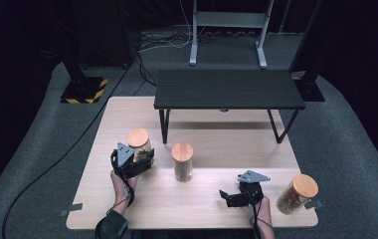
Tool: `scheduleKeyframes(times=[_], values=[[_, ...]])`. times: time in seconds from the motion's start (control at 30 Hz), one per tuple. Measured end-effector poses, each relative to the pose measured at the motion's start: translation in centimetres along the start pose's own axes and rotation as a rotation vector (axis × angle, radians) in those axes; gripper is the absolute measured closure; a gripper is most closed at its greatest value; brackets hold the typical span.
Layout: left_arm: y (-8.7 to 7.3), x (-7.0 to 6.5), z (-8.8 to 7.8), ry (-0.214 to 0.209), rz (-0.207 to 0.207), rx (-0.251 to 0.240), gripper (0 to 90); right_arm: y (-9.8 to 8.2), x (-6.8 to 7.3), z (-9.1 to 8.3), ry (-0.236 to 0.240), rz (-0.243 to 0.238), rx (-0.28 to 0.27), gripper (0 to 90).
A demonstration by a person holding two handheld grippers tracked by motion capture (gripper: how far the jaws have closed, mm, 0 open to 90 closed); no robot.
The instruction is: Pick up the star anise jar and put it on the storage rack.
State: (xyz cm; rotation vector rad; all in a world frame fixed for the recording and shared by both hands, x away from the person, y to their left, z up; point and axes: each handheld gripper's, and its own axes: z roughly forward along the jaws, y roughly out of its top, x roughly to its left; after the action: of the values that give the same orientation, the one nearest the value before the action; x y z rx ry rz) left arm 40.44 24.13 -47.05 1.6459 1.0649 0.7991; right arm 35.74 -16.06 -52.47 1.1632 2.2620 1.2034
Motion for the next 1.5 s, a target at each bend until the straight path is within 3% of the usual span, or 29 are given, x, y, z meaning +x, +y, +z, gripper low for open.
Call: scheduleKeyframes(times=[1.1,1.5], values=[[3.0,-0.2,1.3,-0.051,0.027,-0.008,24.8,0.0,0.0,0.0,0.003,-0.003,0.002,2.1],[4.0,0.1,1.4,-0.063,0.02,-0.012,24.8,0.0,0.0,0.0,0.005,-0.002,0.004,2.1]])
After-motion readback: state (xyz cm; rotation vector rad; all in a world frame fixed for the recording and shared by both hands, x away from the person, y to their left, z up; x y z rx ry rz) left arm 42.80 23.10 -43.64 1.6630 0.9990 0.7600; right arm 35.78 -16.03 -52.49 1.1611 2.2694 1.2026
